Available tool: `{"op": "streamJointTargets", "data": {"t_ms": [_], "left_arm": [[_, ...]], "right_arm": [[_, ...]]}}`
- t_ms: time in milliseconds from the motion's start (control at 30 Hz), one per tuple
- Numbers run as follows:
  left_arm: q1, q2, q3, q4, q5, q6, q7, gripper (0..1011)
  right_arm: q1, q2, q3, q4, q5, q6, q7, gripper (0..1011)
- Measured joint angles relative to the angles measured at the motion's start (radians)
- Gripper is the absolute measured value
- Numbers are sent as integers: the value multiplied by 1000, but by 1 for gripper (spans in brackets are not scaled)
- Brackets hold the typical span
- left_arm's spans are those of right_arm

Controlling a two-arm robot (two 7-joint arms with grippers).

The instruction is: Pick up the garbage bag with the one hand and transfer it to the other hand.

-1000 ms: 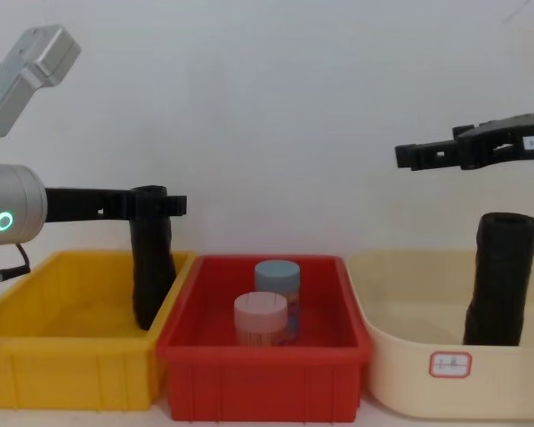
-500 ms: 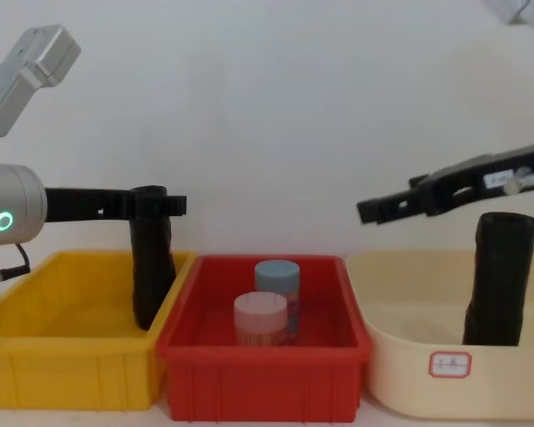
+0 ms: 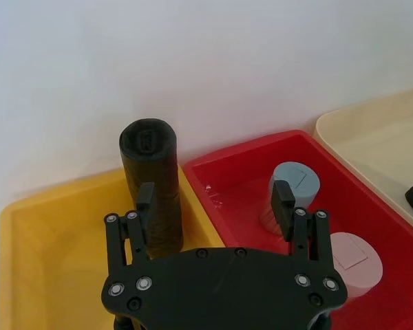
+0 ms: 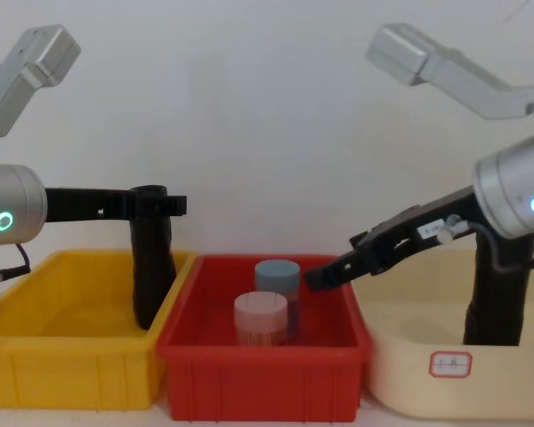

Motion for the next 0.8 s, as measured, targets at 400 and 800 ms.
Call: {"op": "streamJointTargets", "data": {"t_ms": [400,800], "left_arm": [[0,0,0,0,0,0,0,1002],[0,0,0,0,0,0,0,1001]], "right_arm": [[67,-52,-70,76,-47,18,43,1001],[103,-111,-86,188,-71,7,37,1001]]}}
